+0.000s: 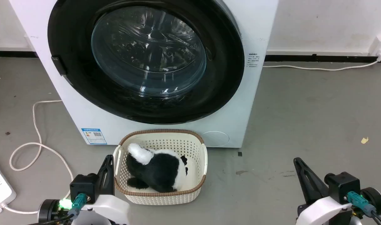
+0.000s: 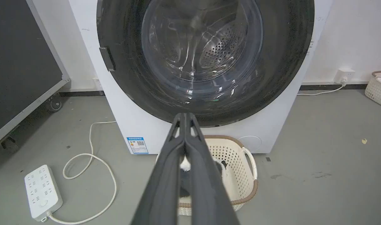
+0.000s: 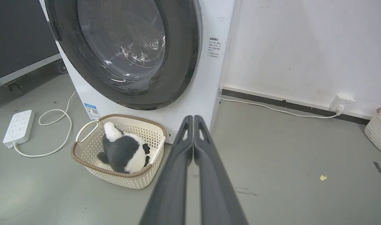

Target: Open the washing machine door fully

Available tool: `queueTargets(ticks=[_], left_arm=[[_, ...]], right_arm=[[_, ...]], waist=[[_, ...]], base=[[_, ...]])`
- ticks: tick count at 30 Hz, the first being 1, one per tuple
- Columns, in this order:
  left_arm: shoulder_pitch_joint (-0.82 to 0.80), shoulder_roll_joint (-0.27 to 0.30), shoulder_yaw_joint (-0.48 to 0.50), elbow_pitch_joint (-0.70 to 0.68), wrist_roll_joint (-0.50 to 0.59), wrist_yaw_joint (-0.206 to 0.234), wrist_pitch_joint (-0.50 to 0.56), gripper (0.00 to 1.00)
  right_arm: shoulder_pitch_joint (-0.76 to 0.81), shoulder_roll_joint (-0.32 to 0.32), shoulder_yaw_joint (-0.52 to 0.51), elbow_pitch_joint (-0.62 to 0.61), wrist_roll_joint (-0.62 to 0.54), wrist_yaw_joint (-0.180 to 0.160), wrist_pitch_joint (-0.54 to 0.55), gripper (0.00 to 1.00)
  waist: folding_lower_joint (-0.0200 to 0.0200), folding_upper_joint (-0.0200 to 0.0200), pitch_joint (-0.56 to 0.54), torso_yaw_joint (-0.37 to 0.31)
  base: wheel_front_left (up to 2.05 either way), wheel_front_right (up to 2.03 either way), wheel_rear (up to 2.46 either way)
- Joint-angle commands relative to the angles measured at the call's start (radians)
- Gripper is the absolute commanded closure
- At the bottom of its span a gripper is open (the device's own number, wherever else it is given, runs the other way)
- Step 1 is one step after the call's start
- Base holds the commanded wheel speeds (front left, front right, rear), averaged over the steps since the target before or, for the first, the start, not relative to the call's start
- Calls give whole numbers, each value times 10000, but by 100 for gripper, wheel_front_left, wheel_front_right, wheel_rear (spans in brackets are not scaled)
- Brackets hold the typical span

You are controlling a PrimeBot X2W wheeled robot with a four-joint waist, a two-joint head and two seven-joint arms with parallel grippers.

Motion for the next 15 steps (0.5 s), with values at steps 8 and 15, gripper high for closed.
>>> queueTargets(ticks=[8, 15], left_arm=[[27, 6, -3, -37, 89, -43, 1, 100], [27, 6, -3, -37, 89, -43, 1, 100]], right_arm=[[-121, 51, -9, -43, -51, -15, 7, 100], [-121, 51, -9, -43, -51, -15, 7, 100]], waist=[[0, 0, 0, 0], [0, 0, 0, 0]], base=[[0, 0, 0], [0, 0, 0]])
